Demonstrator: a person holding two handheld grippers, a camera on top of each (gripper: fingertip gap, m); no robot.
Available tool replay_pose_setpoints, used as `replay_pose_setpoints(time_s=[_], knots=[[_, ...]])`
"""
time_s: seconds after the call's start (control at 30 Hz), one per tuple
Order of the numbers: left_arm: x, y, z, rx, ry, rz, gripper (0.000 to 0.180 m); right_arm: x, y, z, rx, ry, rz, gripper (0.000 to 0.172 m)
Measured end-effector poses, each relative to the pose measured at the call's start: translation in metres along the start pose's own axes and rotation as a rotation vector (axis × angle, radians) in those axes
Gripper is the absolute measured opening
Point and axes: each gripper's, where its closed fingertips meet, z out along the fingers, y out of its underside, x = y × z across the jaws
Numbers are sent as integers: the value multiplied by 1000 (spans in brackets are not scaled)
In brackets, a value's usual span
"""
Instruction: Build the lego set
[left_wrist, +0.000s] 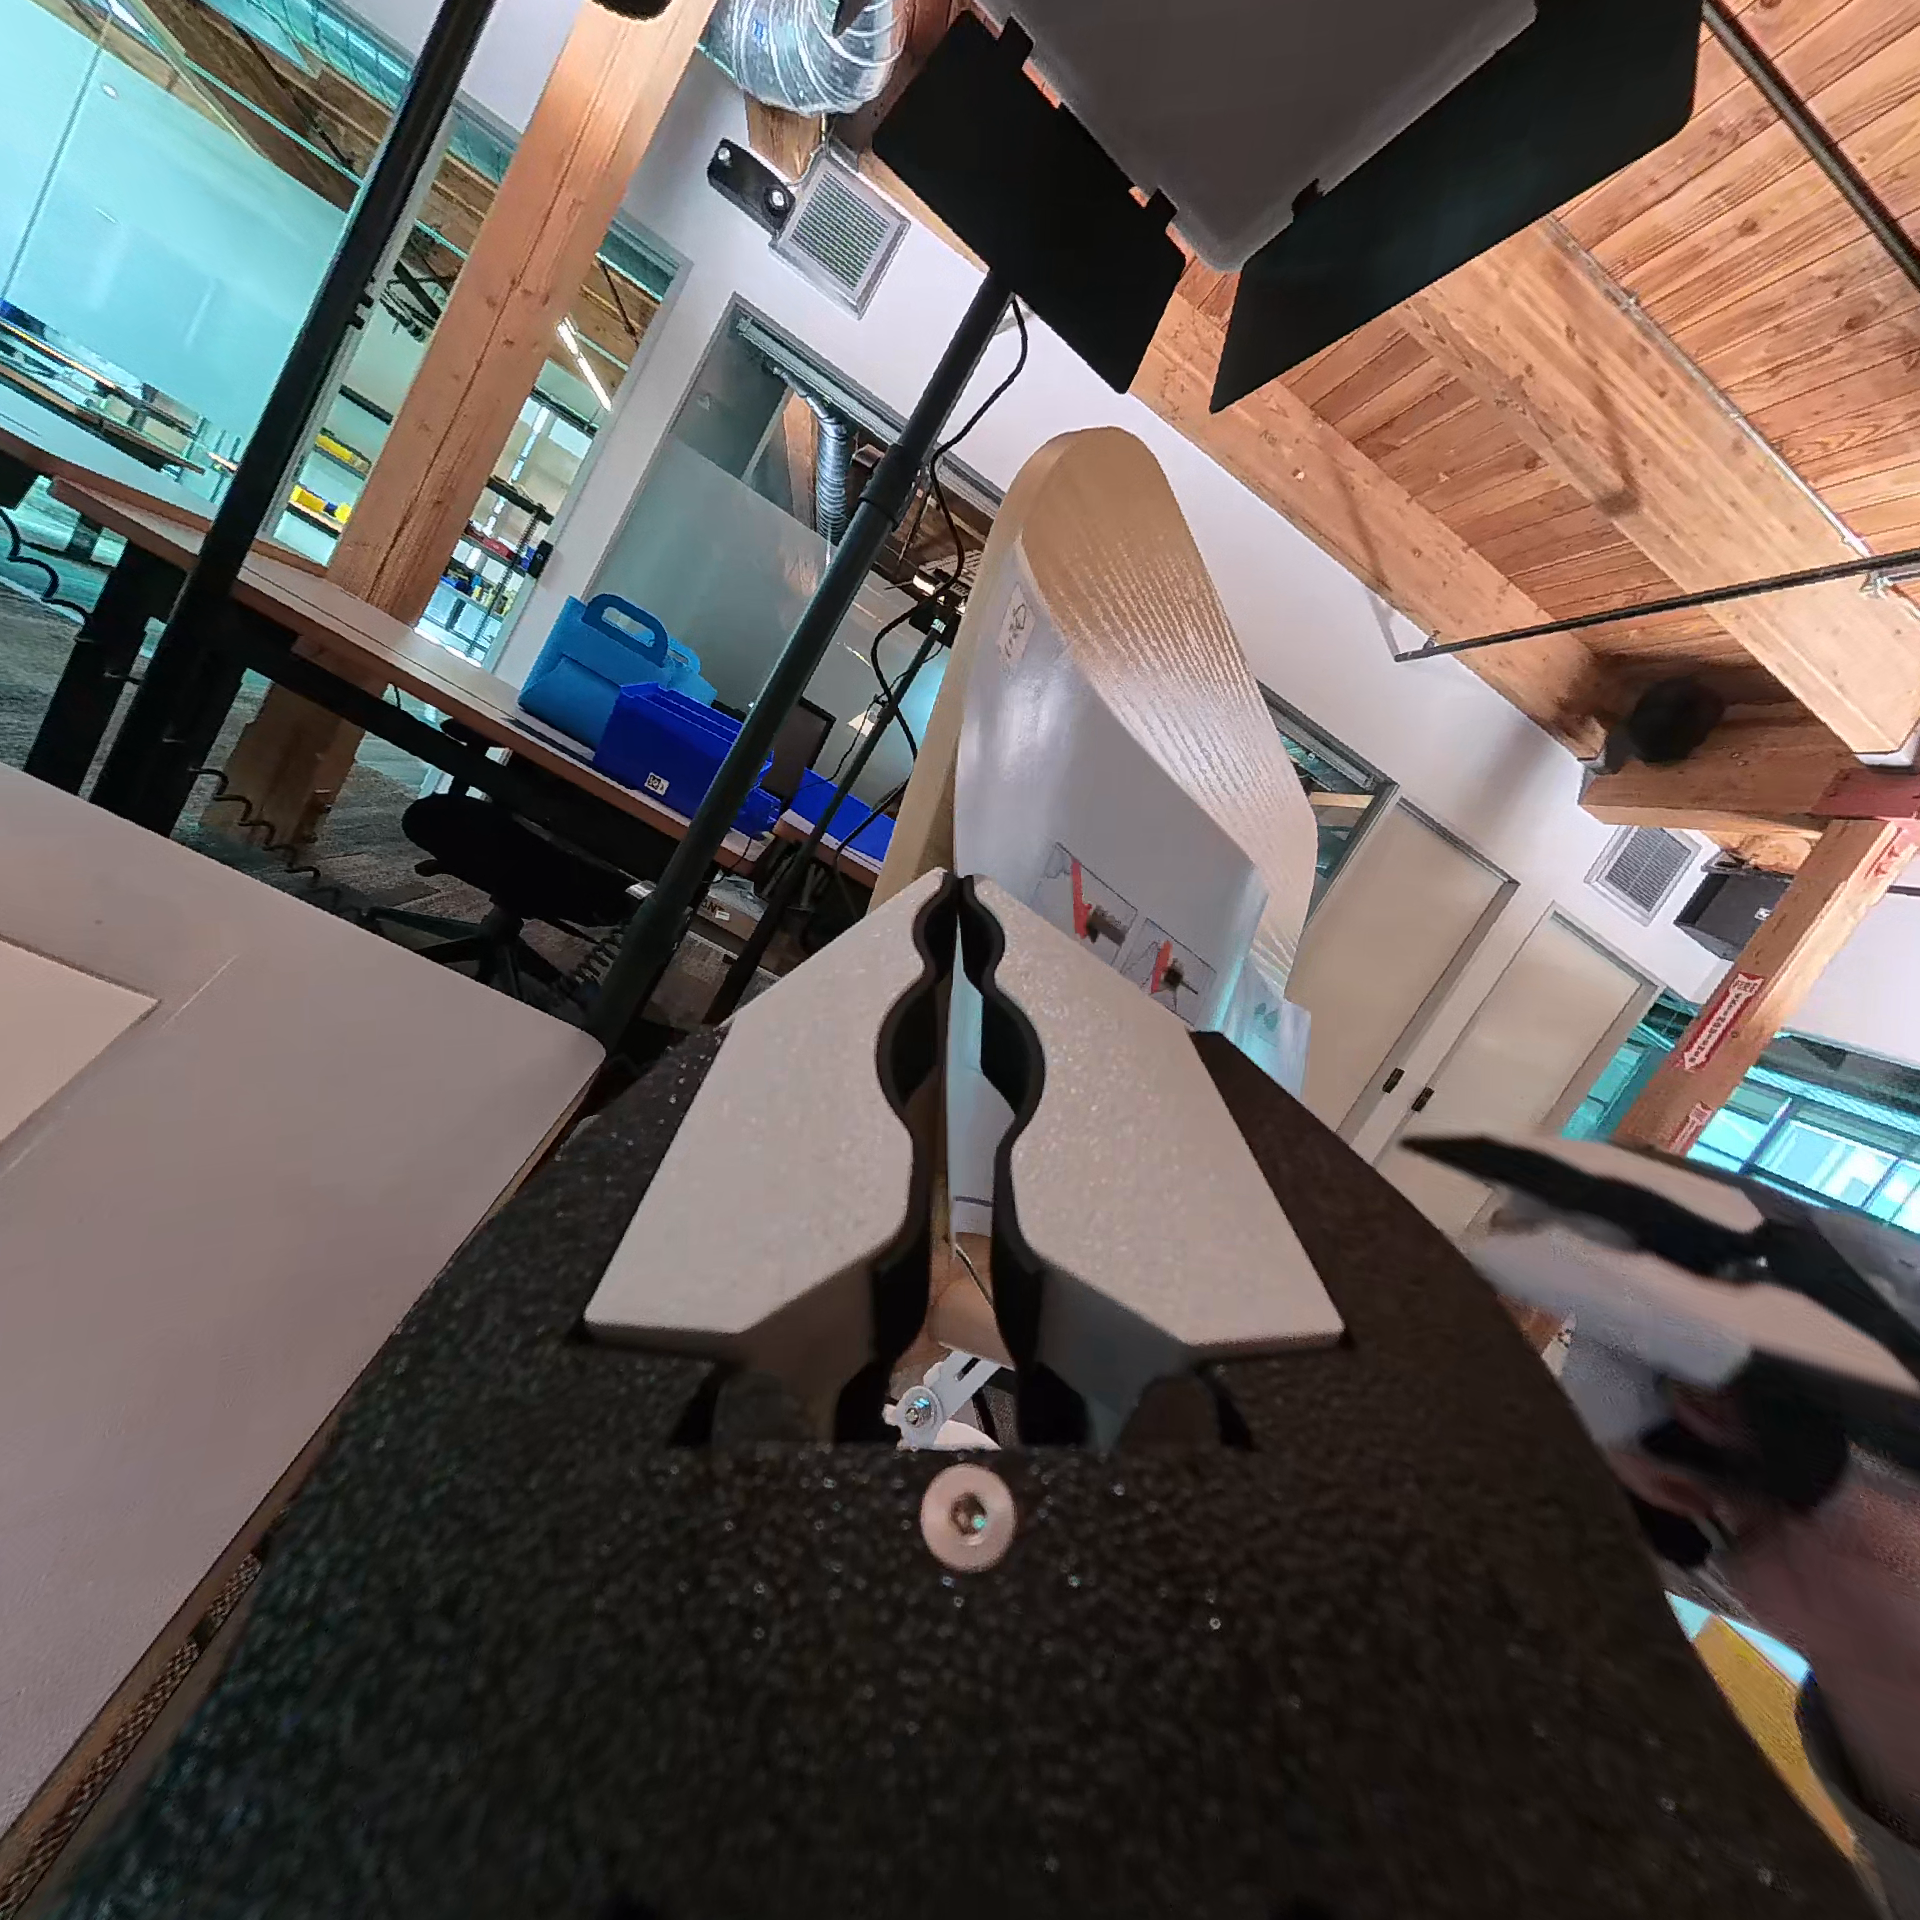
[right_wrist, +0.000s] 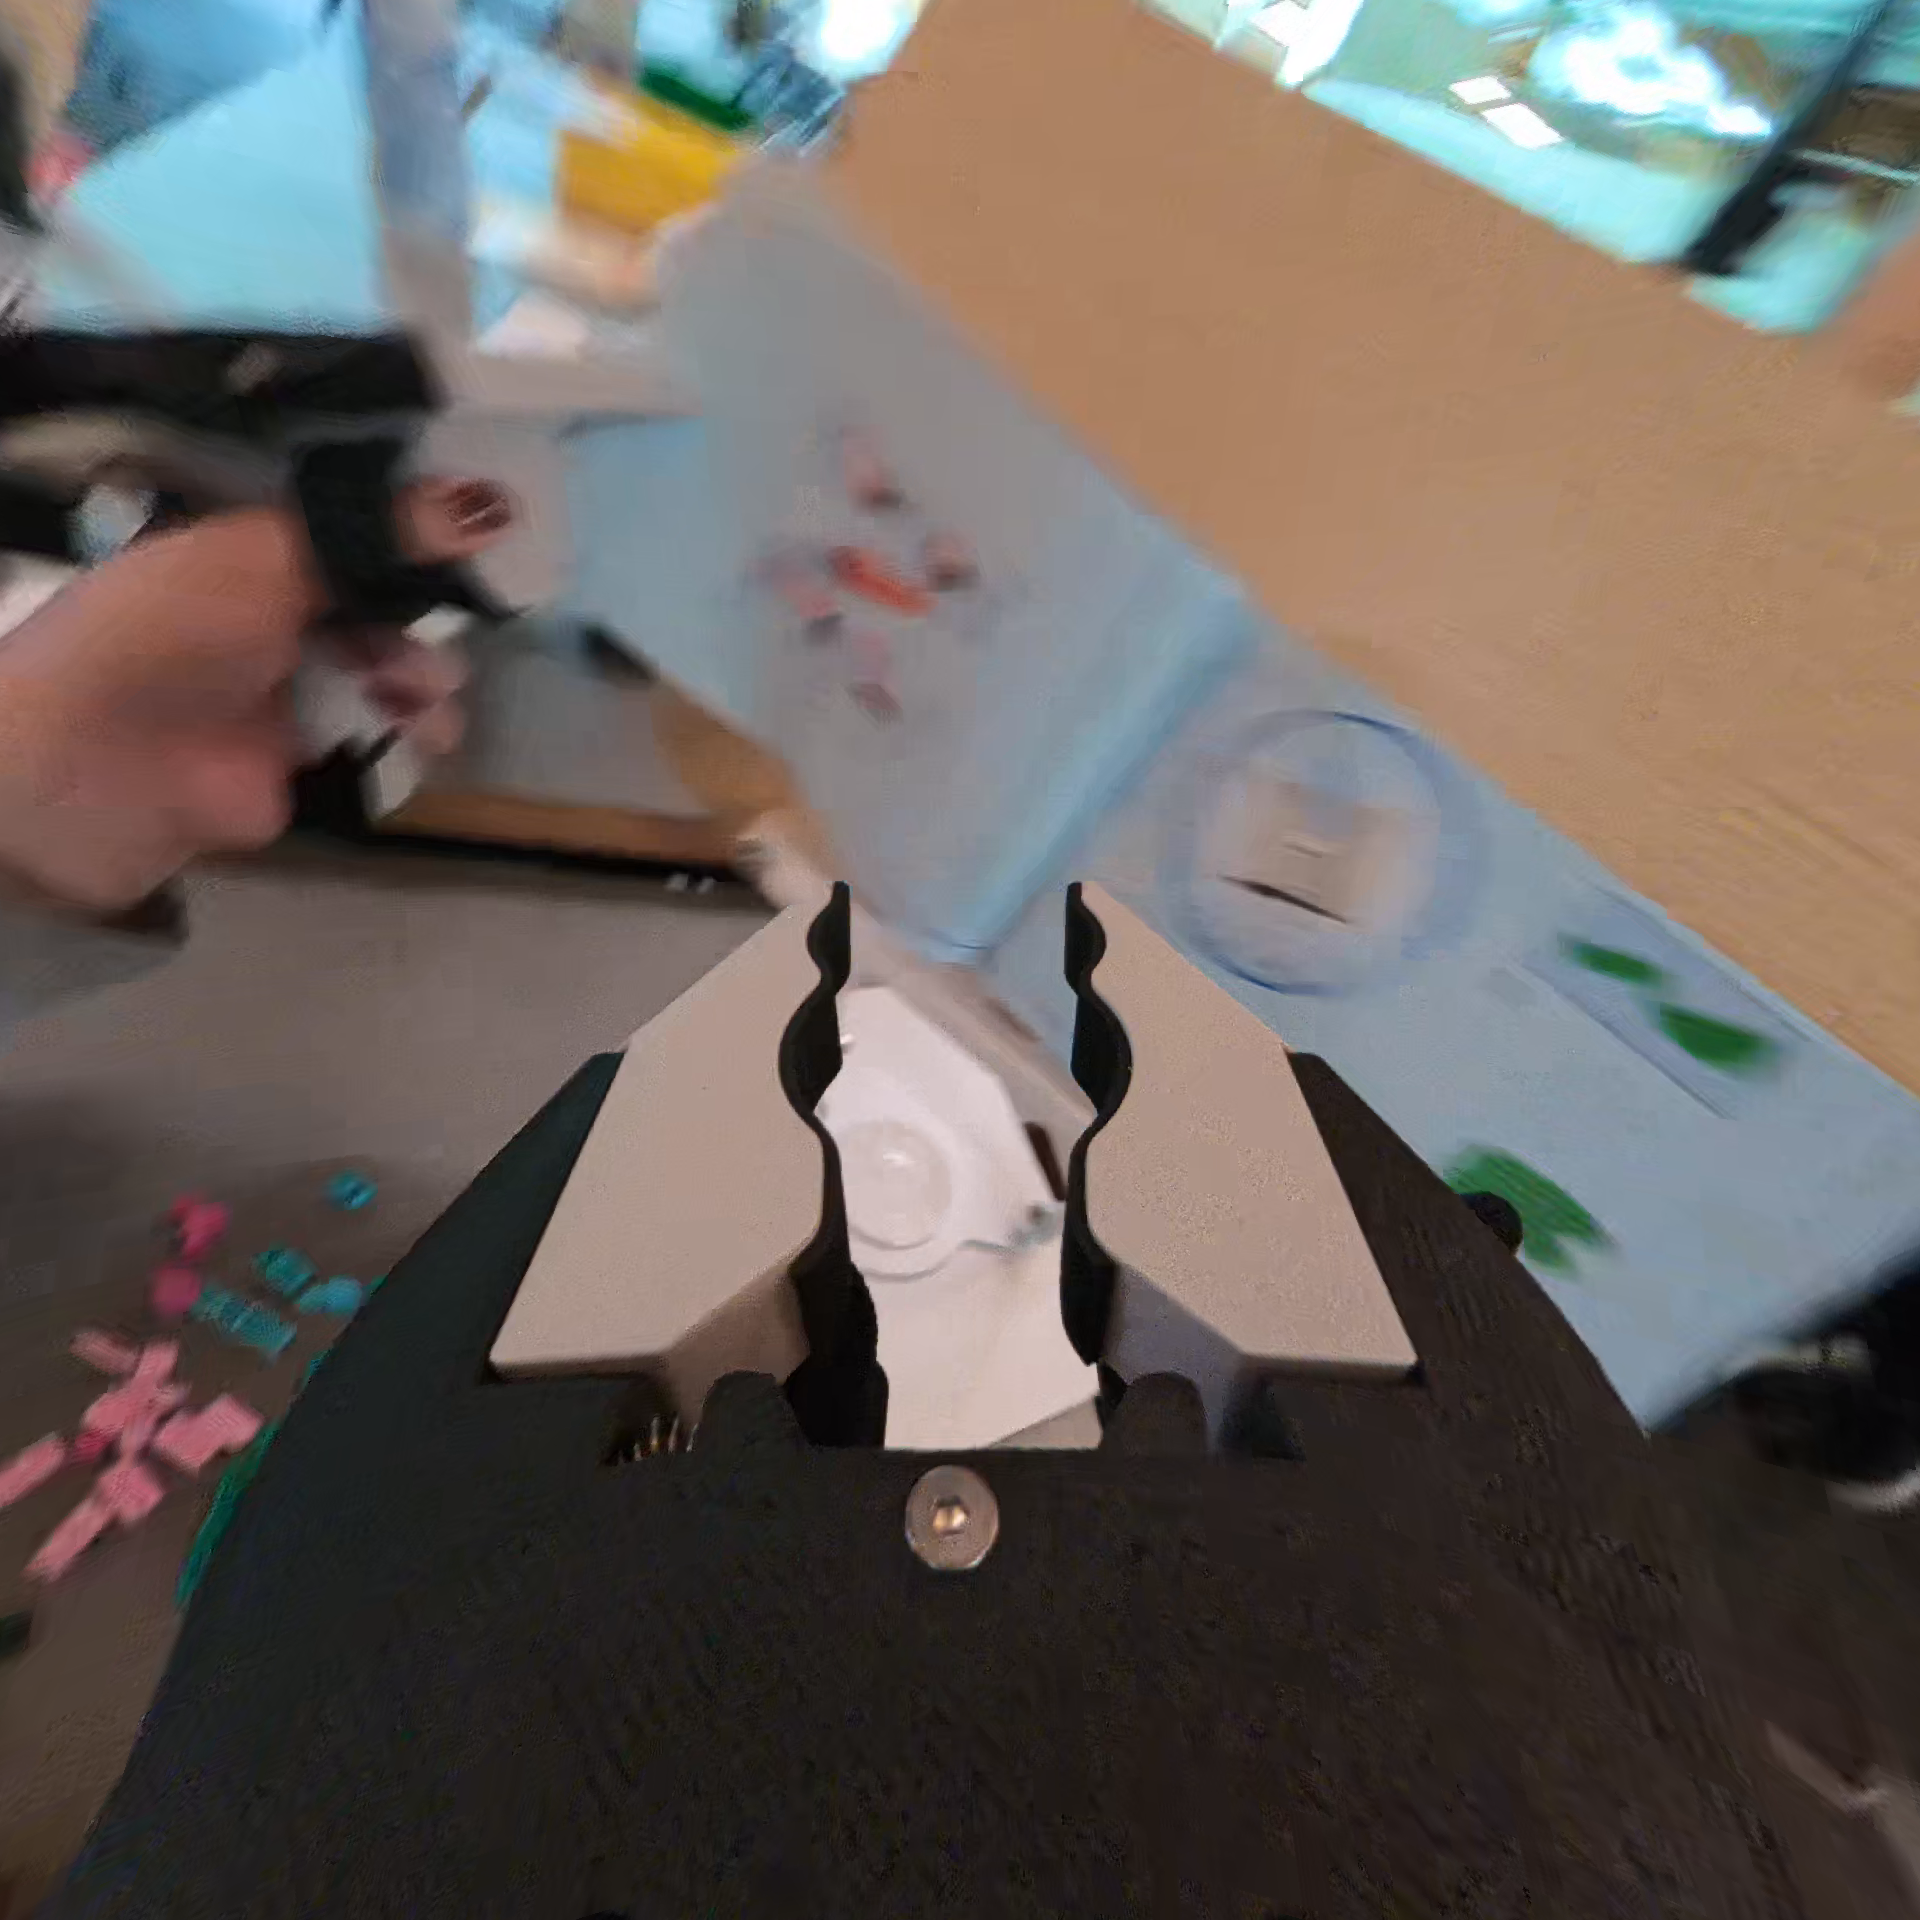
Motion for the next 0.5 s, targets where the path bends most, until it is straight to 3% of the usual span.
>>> replay_pose_setpoints(time_s=[0.1,0.2,0.4,0.5], knots=[[1,0,1,-6,10,-7,0,-57,4,43,-60,-56,-220,41],[0,0,1,-9,17,-12,0,-78,6,78,-67,6,-377,41],[-3,0,1,-24,38,-39,0,-68,17,114,-120,159,-503,41],[-4,2,2,-47,47,-37,0,-65,21,120,-137,149,-506,37]])
